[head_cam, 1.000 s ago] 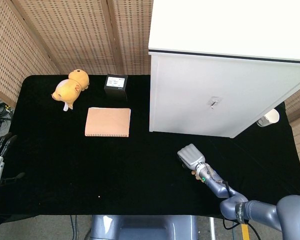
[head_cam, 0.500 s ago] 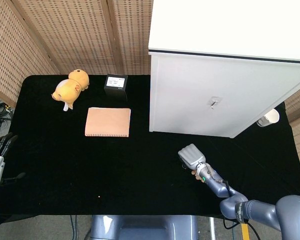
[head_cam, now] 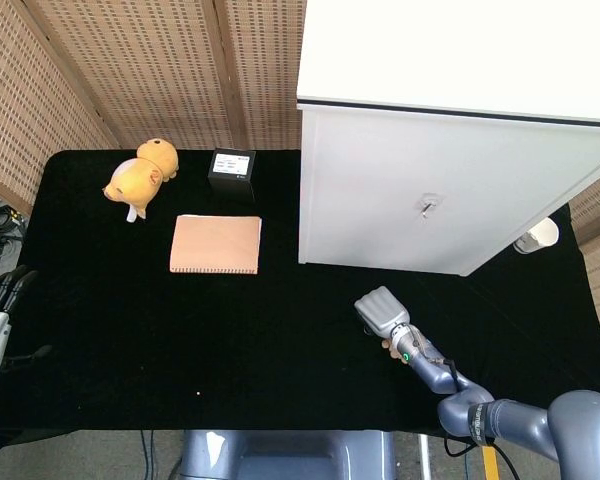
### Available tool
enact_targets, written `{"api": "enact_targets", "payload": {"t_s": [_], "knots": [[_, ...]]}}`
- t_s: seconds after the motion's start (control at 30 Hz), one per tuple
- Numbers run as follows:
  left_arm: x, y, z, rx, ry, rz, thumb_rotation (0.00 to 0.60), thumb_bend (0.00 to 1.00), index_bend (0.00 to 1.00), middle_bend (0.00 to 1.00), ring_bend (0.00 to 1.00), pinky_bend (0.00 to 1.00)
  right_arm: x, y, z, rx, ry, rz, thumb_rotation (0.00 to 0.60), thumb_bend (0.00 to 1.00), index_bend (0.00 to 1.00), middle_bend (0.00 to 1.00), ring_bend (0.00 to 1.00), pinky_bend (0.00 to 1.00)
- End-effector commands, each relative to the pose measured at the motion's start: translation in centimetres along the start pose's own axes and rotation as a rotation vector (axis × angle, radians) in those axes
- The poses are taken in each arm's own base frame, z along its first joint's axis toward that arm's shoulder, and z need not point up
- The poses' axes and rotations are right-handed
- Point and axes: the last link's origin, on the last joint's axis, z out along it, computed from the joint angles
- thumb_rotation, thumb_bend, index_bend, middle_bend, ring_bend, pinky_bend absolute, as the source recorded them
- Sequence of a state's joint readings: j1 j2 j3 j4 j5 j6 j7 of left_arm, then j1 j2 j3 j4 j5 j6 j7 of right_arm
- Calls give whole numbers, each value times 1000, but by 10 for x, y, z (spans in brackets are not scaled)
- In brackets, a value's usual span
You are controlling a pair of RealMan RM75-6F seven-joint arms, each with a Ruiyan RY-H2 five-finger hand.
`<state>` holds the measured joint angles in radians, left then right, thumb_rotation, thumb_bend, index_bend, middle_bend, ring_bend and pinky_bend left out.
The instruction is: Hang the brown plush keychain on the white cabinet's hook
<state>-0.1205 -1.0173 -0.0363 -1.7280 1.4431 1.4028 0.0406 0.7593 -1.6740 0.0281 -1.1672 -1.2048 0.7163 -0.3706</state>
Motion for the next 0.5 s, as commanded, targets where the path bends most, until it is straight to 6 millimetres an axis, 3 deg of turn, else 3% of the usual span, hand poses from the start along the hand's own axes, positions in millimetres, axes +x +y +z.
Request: {"api": "enact_targets", "payload": {"t_s": [0.03,0.5], "knots": [[0,0,0,-1,-1,0,600,0,0,0,0,0,0,1,0,-1,2,2,600,602,639,900,862,1000],[0,2,-2,-9,-1,1,600,0,0,0,0,0,13,3,-14,37,93,62,600,630,673,909,867,1000]]}}
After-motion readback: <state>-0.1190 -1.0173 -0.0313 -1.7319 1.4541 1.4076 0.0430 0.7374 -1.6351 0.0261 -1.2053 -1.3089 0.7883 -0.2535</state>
